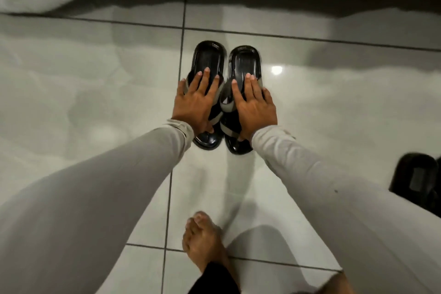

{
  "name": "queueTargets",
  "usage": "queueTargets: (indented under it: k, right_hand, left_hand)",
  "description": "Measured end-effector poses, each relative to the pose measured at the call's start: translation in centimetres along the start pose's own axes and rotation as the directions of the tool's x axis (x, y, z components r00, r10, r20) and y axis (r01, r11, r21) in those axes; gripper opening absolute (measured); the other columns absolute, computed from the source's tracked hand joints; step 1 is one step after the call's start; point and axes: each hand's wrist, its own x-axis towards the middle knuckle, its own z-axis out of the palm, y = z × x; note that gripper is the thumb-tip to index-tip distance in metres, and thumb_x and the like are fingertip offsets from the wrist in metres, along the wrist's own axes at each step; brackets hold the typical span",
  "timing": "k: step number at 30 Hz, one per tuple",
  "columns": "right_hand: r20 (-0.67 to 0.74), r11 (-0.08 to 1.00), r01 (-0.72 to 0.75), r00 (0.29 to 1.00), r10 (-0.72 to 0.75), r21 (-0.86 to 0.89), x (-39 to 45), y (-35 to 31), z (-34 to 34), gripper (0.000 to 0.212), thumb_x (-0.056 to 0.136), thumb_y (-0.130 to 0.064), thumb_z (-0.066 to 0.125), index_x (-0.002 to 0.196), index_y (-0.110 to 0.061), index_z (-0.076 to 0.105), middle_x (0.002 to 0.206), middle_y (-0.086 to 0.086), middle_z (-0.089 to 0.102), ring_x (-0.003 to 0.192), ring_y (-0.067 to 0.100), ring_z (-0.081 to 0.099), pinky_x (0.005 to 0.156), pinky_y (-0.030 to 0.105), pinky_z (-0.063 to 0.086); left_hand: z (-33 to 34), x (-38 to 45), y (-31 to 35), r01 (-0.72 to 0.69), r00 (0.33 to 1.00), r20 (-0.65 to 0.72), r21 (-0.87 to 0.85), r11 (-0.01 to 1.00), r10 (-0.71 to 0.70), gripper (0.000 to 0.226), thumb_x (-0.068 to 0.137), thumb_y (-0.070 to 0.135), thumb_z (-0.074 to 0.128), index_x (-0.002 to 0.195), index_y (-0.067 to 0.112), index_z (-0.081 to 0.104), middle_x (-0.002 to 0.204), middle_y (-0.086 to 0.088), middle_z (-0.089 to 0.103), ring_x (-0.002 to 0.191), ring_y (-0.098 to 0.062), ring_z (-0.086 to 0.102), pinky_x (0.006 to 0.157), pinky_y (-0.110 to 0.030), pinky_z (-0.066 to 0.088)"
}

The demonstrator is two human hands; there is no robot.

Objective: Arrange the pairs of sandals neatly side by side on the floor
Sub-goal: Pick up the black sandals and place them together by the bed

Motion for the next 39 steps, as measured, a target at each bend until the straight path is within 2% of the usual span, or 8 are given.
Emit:
queueTargets:
  k: [4, 9, 16, 21, 24, 28, 32, 39]
  right_hand:
    - [0.024, 1.0, -0.021, 0.999, 0.021, -0.001, 1.8, -2.0, -0.9, 0.105, 0.087, -0.044, 0.069, 0.16, -0.015, -0.001, 0.167, 0.021, -0.002, 0.156, 0.034, -0.001, 0.125, 0.051, 0.013]
    - [0.045, 1.0, -0.004, 0.999, 0.006, -0.028, 1.6, -1.6, -1.1, 0.118, 0.078, -0.043, 0.079, 0.16, -0.016, -0.001, 0.167, 0.02, -0.003, 0.156, 0.034, -0.002, 0.126, 0.049, 0.013]
    - [0.058, 0.999, -0.007, 0.998, 0.01, -0.038, 0.8, -2.1, -0.1, 0.118, 0.079, -0.041, 0.08, 0.16, -0.016, -0.002, 0.167, 0.02, -0.004, 0.156, 0.034, -0.003, 0.126, 0.05, 0.013]
    - [0.001, 1.0, -0.016, 1.0, 0.016, -0.019, -2.8, -1.7, -1.1, 0.121, 0.075, -0.049, 0.079, 0.16, -0.023, -0.003, 0.167, 0.018, -0.004, 0.155, 0.037, 0.0, 0.121, 0.063, 0.009]
    - [0.055, 0.992, -0.124, 0.99, 0.126, -0.032, -9.1, 1.0, -2.7, 0.131, 0.067, -0.036, 0.089, 0.16, -0.024, -0.003, 0.168, 0.017, -0.001, 0.155, 0.039, 0.004, 0.117, 0.069, 0.013]
    - [0.215, 0.953, -0.288, 0.929, 0.302, -0.092, -19.0, 8.1, -4.4, 0.145, 0.061, -0.042, 0.092, 0.158, -0.025, -0.015, 0.168, 0.016, -0.007, 0.155, 0.04, -0.002, 0.117, 0.07, 0.012]
    - [0.251, 0.91, -0.38, 0.876, 0.411, -0.163, -26.6, 16.3, -4.8, 0.146, 0.061, -0.048, 0.09, 0.157, -0.026, -0.017, 0.168, 0.017, -0.004, 0.154, 0.041, -0.001, 0.117, 0.07, 0.013]
    - [0.274, 0.909, -0.397, 0.867, 0.416, -0.124, -31.9, 30.2, -1.2, 0.134, 0.07, -0.043, 0.086, 0.158, -0.026, -0.013, 0.167, 0.018, -0.006, 0.155, 0.04, -0.002, 0.119, 0.066, 0.015]
  left_hand:
    - [-1.3, 0.7, -2.3, -0.004, 0.999, 0.041, 0.031, 1.0, 0.003, 0.131, 0.073, 0.057, 0.082, 0.161, 0.019, -0.008, 0.17, -0.011, -0.01, 0.158, -0.03, -0.002, 0.127, -0.055, 0.011]
    - [-0.2, -0.4, -1.2, 0.054, 0.998, 0.043, -0.033, 0.998, -0.052, 0.136, 0.07, 0.049, 0.087, 0.161, 0.017, -0.009, 0.169, -0.012, -0.011, 0.158, -0.031, -0.004, 0.127, -0.053, 0.011]
    - [0.7, -1.5, -1.1, 0.048, 0.997, 0.057, -0.039, 0.998, -0.046, 0.137, 0.069, 0.049, 0.088, 0.161, 0.019, -0.01, 0.169, -0.011, -0.012, 0.158, -0.029, -0.005, 0.128, -0.053, 0.011]
    - [-0.6, -4.4, -0.3, 0.017, 0.999, -0.047, -0.016, 1.0, -0.018, 0.132, 0.07, 0.047, 0.086, 0.161, 0.017, -0.005, 0.169, -0.017, -0.007, 0.157, -0.033, 0.001, 0.124, -0.058, 0.015]
    - [-2.0, -8.8, 1.6, 0.003, 1.0, -0.019, 0.004, 1.0, -0.003, 0.137, 0.065, 0.042, 0.09, 0.161, 0.013, -0.003, 0.169, -0.019, -0.003, 0.157, -0.032, 0.004, 0.122, -0.061, 0.016]
    - [-3.3, -14.4, 8.0, -0.059, 0.994, 0.094, 0.015, 0.998, 0.058, 0.144, 0.061, 0.045, 0.092, 0.161, 0.014, -0.006, 0.169, -0.017, -0.001, 0.157, -0.032, 0.006, 0.124, -0.059, 0.016]
    - [-3.8, -16.4, 17.8, -0.13, 0.982, 0.128, -0.053, 0.99, 0.136, 0.14, 0.067, 0.05, 0.087, 0.161, 0.019, -0.011, 0.17, -0.013, -0.006, 0.158, -0.029, 0.003, 0.124, -0.057, 0.013]
    - [-2.8, -14.8, 38.2, -0.217, 0.967, 0.096, -0.166, 0.962, 0.235, 0.131, 0.072, 0.045, 0.086, 0.16, 0.024, -0.008, 0.169, -0.015, -0.013, 0.157, -0.034, 0.007, 0.122, -0.057, 0.023]
